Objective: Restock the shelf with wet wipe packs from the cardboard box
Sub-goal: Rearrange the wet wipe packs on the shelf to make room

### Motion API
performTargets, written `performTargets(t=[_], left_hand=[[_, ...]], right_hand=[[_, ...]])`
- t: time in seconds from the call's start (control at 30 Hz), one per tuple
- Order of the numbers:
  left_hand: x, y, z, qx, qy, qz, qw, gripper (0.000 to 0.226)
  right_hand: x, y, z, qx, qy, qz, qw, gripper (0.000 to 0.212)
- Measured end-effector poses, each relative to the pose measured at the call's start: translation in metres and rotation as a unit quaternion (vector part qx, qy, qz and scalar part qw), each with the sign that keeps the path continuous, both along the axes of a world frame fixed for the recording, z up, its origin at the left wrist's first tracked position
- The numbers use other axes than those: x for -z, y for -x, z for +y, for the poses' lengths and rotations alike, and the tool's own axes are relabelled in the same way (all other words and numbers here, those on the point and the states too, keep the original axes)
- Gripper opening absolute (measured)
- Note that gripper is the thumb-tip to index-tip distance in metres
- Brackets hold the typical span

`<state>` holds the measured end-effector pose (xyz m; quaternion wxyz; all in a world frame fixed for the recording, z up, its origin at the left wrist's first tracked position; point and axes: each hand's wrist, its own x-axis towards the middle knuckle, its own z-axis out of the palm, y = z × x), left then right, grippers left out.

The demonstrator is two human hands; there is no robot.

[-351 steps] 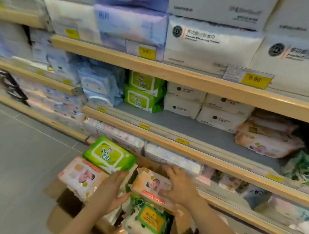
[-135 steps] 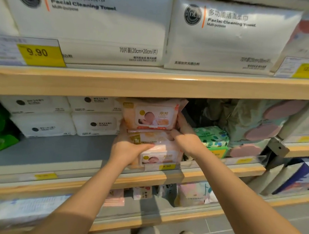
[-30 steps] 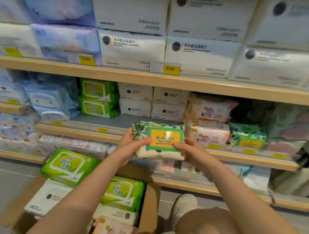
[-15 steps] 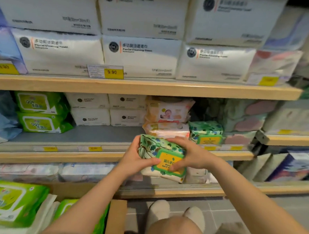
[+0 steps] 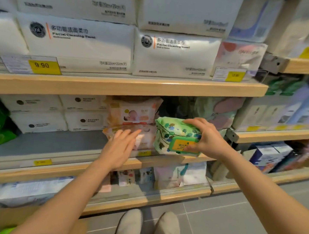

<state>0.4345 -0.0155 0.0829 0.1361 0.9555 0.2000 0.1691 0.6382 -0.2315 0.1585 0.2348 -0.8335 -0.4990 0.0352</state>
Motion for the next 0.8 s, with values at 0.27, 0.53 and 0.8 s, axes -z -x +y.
performTargets(t=[0.27, 0.53, 0.8], left_hand=[[0.037, -0.012, 0.007, -0.025, -0.131, 0.061, 0.989, 0.055], [0.04, -0.015, 0.005, -0.034, -0.132, 0.047, 0.99, 0.053], [0.041, -0.014, 0.006, -0.032, -0.15, 0.035, 0.988, 0.054]], right_hand=[[-0.017, -0.028, 0.059, -0.011, 0.052, -0.135, 0.989, 0.087], [0.005, 0.024, 0.087, 0.093, 0.074, -0.189, 0.975, 0.068], [0.028, 0.007, 0.092, 0.106, -0.01, -0.25, 0.962, 0.082]])
